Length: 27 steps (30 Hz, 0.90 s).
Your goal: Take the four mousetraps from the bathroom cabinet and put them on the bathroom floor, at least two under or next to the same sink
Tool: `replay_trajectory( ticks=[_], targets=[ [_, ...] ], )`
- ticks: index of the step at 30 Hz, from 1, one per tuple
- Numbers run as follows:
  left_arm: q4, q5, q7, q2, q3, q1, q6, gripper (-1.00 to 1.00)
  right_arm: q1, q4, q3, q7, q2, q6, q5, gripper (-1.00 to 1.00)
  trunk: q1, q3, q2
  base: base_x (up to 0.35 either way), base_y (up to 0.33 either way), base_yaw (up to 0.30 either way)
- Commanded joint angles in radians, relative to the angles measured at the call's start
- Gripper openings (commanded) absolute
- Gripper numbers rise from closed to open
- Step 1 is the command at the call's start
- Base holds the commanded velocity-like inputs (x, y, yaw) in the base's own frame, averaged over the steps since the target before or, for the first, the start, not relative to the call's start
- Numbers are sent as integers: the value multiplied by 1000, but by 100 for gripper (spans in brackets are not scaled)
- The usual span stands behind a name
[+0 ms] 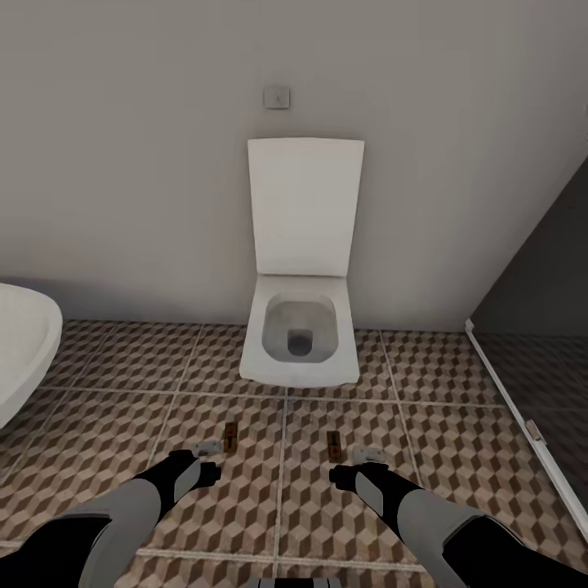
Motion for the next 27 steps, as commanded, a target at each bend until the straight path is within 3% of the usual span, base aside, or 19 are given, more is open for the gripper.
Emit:
replay_trajectory(
  ticks=[1,13,19,27],
  targets=[
    [-2,11,6,0,1,0,5,100,0,-2,9,-6,0,6,-8,100,-4,3,7,0,0,0],
    [5,13,6,3,0,1,12,100,3,3,12,-6,-8,7,-4,100,-50,40,91,0,0,0],
    [68,13,6,8,0,4,12,100,4,36,12,-6,-14,24,-4,100,-73,63,133,0,0,-86],
    [88,12,6,11,1,5,12,100,5,46,13,-6,-40,52,-3,100,-104,97,189,0,0,-154]
  ],
)
